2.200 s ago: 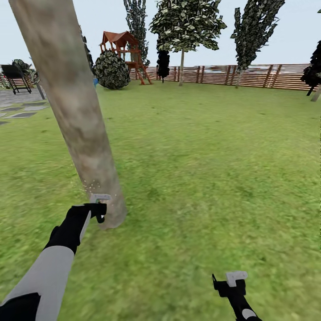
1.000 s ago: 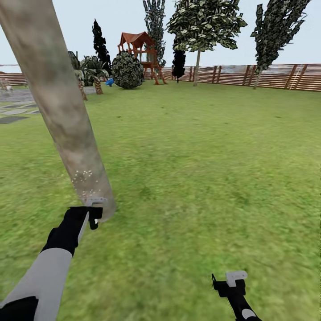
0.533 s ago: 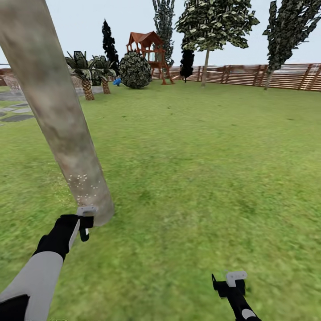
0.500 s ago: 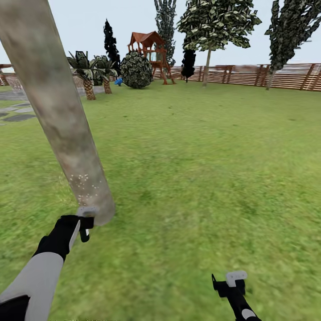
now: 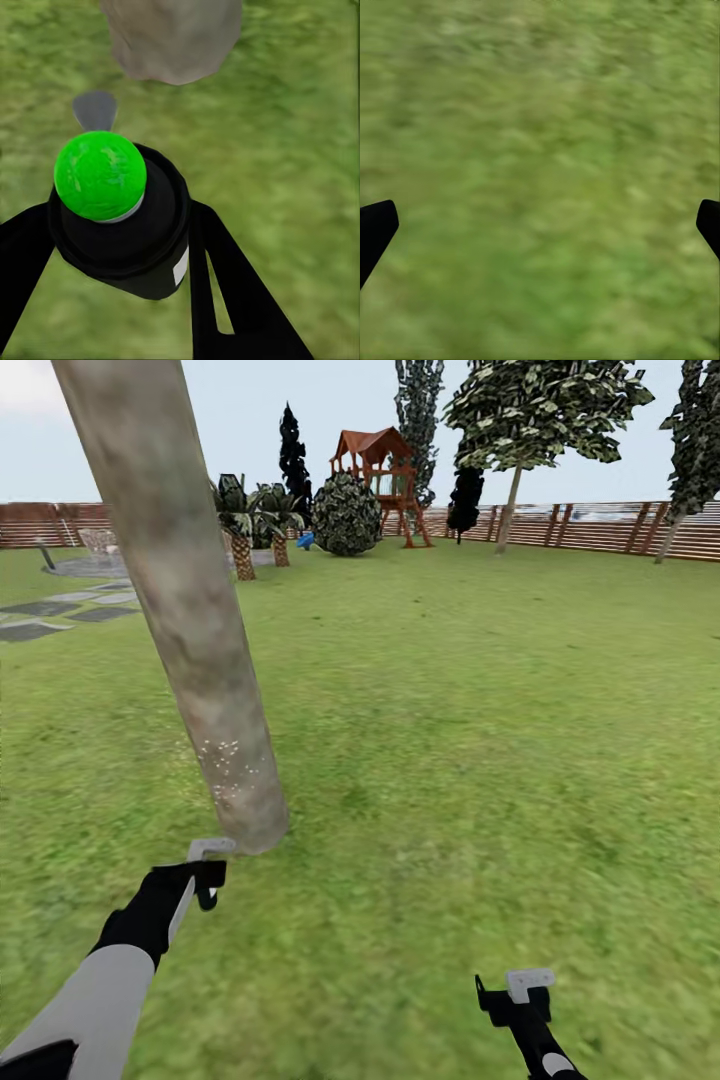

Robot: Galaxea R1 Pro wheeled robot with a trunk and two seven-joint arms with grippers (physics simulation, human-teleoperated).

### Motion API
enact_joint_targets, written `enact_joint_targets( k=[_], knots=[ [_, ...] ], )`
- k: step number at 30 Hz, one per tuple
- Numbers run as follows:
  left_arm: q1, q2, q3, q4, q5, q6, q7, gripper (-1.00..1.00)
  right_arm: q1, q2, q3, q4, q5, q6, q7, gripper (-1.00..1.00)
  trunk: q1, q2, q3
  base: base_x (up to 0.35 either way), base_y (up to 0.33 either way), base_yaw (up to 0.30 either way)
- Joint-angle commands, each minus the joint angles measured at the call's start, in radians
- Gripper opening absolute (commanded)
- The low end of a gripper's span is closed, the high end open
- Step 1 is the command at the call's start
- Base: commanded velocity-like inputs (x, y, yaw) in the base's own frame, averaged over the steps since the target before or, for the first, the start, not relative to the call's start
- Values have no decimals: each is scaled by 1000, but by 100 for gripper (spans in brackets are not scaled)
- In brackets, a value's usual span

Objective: In the garden, pick up the pesticide atomizer on the floor and spray pesticide onto both trees until each tree trunk is fully covered.

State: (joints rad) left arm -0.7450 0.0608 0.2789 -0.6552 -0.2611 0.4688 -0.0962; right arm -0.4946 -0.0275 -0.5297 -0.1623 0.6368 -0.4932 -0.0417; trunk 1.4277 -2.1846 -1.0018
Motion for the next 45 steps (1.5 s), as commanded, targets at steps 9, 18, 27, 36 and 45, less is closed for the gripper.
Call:
enact_joint_targets(
  k=[9,18,27,36,45],
  knots=[
    [-1,0,5,51,-10,-57,48,-100,-1,0,-6,1,11,-4,-4,100,0,0,-1,86,-209,4],
    [11,7,12,75,-4,-70,51,-100,-1,0,-6,1,11,-4,-4,100,0,0,-1,141,-256,0],
    [24,-1,13,91,0,-71,50,-100,-1,0,-6,1,11,-4,-4,100,0,0,-1,156,-256,164],
    [24,-4,16,112,2,-70,50,-100,-1,1,-6,2,9,-4,-4,100,0,0,-1,163,-254,167],
    [24,-16,10,107,-4,-121,48,-100,0,-2,-6,62,10,-5,-7,100,0,0,-1,158,-251,1]
  ],
)
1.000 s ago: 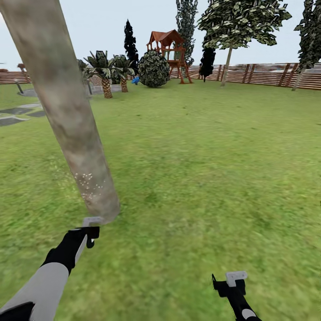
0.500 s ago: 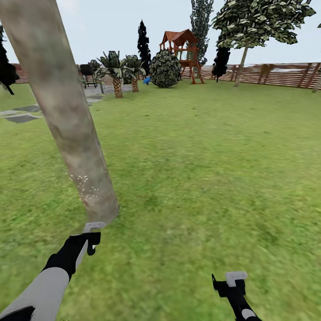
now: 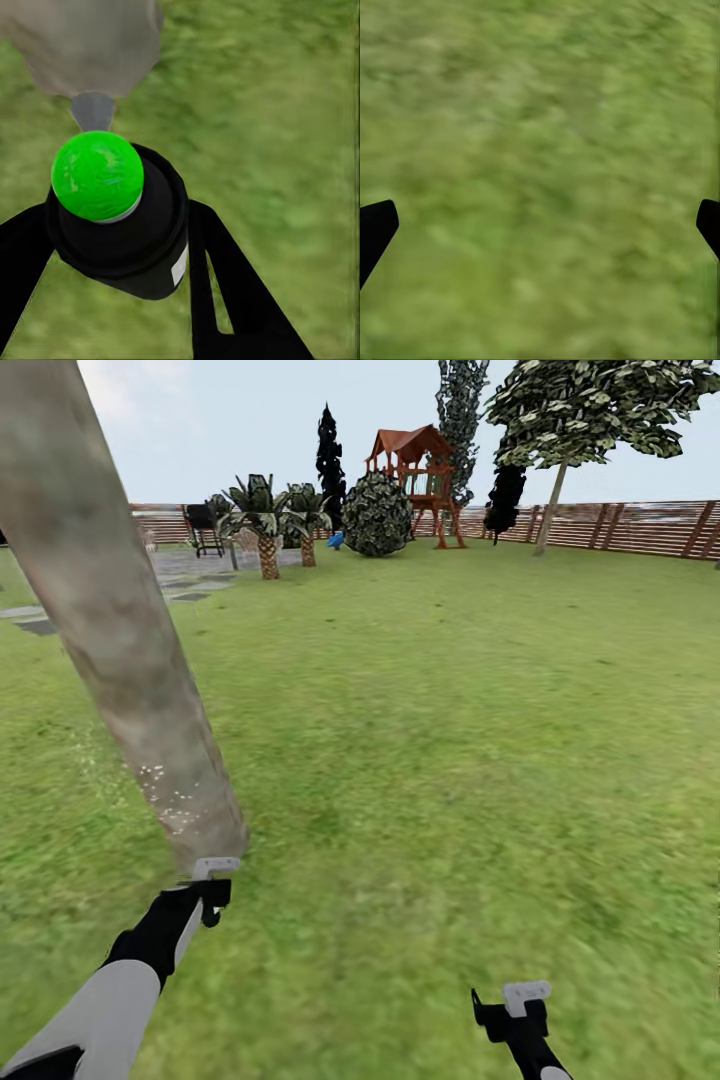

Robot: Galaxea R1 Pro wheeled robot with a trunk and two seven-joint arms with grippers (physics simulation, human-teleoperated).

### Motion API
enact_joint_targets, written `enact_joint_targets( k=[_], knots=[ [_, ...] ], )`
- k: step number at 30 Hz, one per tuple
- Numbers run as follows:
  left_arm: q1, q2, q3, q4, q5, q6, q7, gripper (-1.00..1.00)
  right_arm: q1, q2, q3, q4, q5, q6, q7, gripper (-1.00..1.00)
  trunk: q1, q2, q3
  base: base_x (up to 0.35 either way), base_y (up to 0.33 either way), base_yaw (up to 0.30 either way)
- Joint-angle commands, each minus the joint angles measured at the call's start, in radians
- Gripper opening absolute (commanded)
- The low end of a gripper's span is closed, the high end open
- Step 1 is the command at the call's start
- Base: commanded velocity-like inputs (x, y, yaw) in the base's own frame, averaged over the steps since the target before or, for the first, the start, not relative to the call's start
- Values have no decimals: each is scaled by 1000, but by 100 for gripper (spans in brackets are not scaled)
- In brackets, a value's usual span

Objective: In the garden, pick up the pesticide atomizer on the floor and spray pesticide onto both trees until each tree trunk is fully covered.

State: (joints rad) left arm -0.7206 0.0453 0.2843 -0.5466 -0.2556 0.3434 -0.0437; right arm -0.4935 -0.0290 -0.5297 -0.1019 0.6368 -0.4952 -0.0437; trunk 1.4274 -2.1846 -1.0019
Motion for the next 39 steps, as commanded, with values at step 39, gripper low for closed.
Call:
enact_joint_targets(
  k=[39],
  knots=[
    [9,1,84,3,-13,-29,0,-100,-2,14,-4,-84,11,-3,-4,100,0,0,-4,47,-161,157]
  ],
)
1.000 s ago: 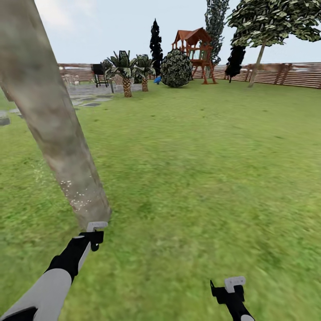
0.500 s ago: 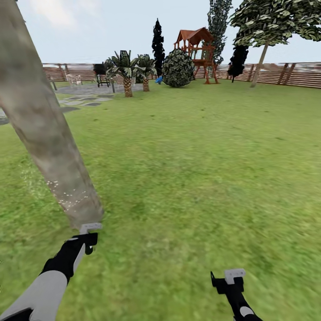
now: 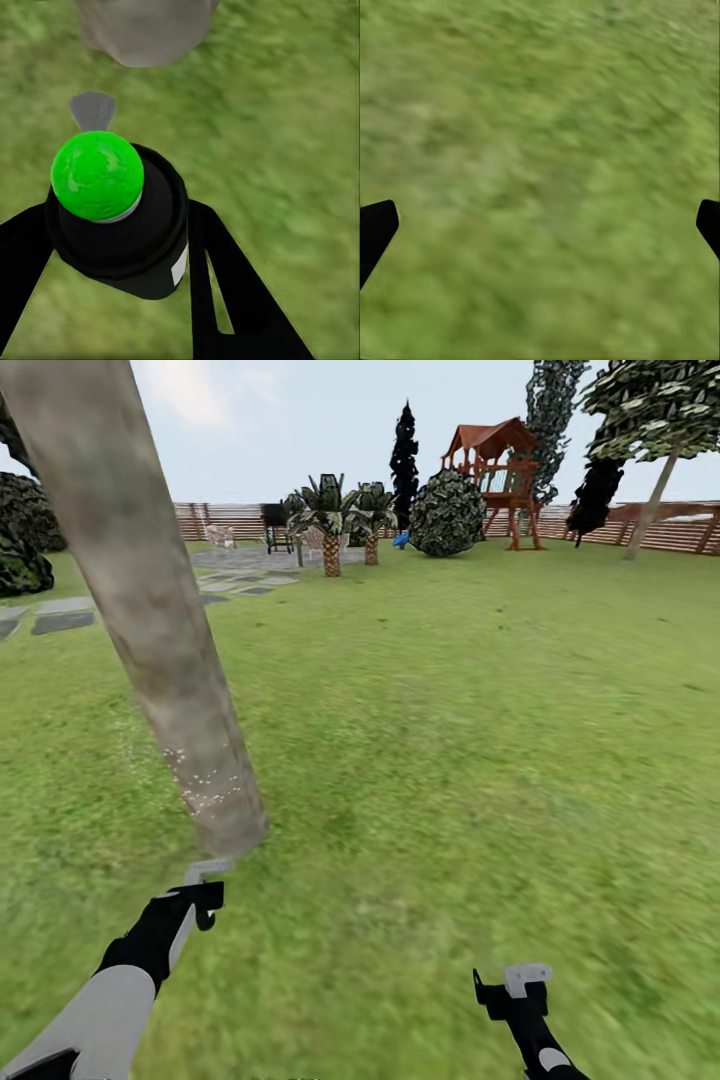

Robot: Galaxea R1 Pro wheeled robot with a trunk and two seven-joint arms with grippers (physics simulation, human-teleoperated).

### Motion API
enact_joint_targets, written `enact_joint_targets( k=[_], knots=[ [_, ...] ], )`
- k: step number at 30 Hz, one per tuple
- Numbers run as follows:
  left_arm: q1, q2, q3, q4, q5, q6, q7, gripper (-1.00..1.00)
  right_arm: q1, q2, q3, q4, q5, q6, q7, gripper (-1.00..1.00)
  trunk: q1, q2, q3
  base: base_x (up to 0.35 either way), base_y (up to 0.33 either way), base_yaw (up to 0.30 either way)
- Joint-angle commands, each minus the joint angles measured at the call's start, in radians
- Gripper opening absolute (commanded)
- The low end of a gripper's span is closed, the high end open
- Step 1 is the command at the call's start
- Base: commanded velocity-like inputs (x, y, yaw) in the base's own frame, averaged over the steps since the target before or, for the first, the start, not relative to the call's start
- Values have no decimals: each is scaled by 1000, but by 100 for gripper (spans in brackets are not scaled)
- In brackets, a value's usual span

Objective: In the garden, pick up the pesticide atomizer on the floor and spray pesticide onto both trees until each tree trunk is fully covered.

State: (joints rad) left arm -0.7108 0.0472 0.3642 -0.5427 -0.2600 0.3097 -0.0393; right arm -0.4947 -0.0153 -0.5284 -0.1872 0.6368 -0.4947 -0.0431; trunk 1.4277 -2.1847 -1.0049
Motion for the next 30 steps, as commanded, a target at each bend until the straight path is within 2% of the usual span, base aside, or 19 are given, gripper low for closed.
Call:
enact_joint_targets(
  k=[1,2,6,8,11,15,18,21,25,30],
  knots=[
    [-3,-2,4,-4,-8,4,-5,-100,-1,0,-5,2,11,-4,-4,100,0,0,-1,0,0,277],
    [-3,-2,0,-6,-8,4,-5,-100,-1,0,-5,2,11,-4,-4,100,0,0,-1,0,0,277],
    [-12,-2,-73,-13,-7,9,-20,-100,-1,0,-5,2,11,-4,-6,100,0,0,-1,0,0,277],
    [-27,-7,-87,-20,-5,13,-37,-100,-1,0,-5,2,11,-4,-6,100,0,0,-1,0,0,277],
    [-105,-20,-94,-30,-4,98,-63,-100,-1,0,-5,3,11,-4,-6,100,0,0,-1,0,0,253],
    [-177,-30,-104,-30,-6,128,-67,-100,-1,0,-5,3,11,-4,-6,100,0,0,-1,0,0,83],
    [-204,-24,-170,-31,-4,189,-88,-100,0,0,-5,2,11,-4,-5,100,0,0,-1,0,0,7],
    [-202,-12,-181,-39,-4,196,-156,-100,-1,0,-5,2,11,-4,-5,100,0,0,-1,0,0,1],
    [-195,-11,-178,-150,-2,205,-167,-100,-1,0,-6,2,11,-4,-4,100,0,0,-1,0,-3,0],
    [-195,-11,-177,-180,-3,209,-165,-100,-1,0,-5,2,11,-4,-4,100,0,0,-1,55,-198,0]
  ],
)
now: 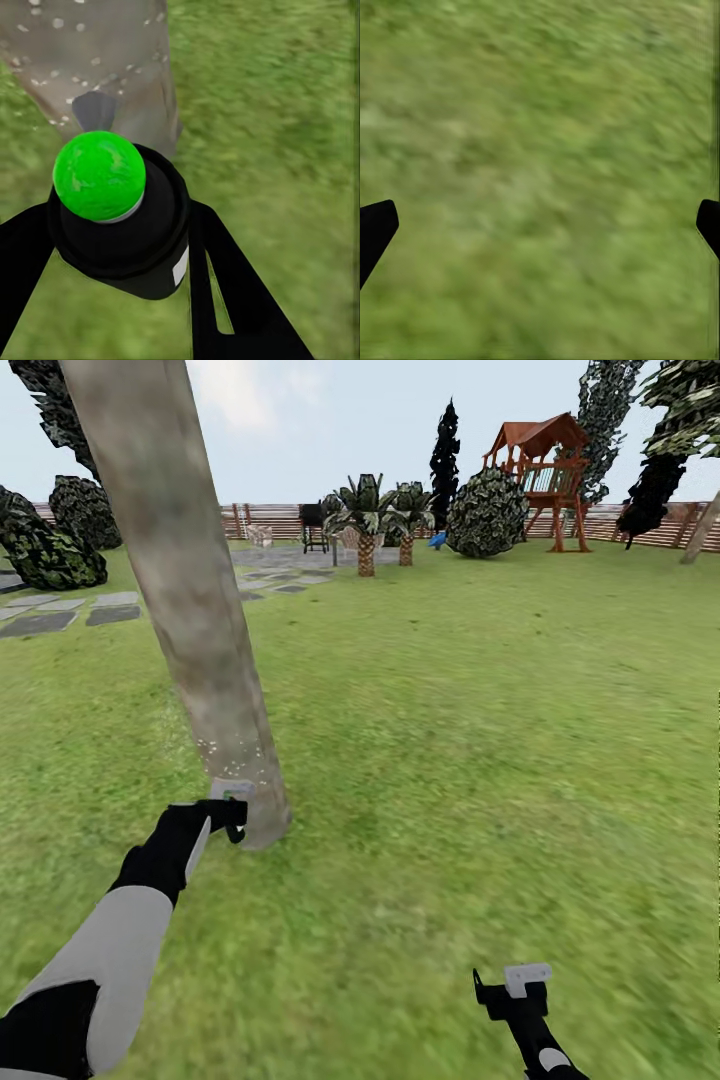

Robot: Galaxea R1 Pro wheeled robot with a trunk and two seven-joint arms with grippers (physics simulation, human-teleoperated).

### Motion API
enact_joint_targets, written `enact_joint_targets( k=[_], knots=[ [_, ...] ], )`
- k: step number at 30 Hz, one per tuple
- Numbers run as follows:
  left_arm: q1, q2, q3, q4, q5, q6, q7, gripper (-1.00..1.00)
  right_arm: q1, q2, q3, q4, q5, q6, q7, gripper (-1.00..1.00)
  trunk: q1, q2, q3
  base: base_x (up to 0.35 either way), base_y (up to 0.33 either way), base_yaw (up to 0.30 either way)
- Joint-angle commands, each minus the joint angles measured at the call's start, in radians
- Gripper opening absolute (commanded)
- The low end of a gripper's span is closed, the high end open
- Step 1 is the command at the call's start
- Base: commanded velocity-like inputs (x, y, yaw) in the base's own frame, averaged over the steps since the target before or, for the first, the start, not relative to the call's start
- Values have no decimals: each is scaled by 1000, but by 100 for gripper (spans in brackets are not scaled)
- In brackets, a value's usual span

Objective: In the garden, pick up the pesticide atomizer on the floor and spray pesticide onto both trees until each tree trunk is fully covered.

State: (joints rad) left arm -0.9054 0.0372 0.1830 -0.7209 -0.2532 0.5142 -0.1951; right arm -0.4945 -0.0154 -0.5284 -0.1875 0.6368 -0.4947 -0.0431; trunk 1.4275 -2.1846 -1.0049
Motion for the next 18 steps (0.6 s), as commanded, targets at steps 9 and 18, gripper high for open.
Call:
enact_joint_targets(
  k=[9,18],
  knots=[
    [-1,-1,4,-2,-17,2,2,-100,-1,0,-5,2,11,-4,-4,100,0,0,-1,8,-270,152],
    [-10,69,8,-2,-13,4,2,-100,-1,0,-5,3,12,-4,-4,100,0,0,-1,0,-273,267]
  ],
)
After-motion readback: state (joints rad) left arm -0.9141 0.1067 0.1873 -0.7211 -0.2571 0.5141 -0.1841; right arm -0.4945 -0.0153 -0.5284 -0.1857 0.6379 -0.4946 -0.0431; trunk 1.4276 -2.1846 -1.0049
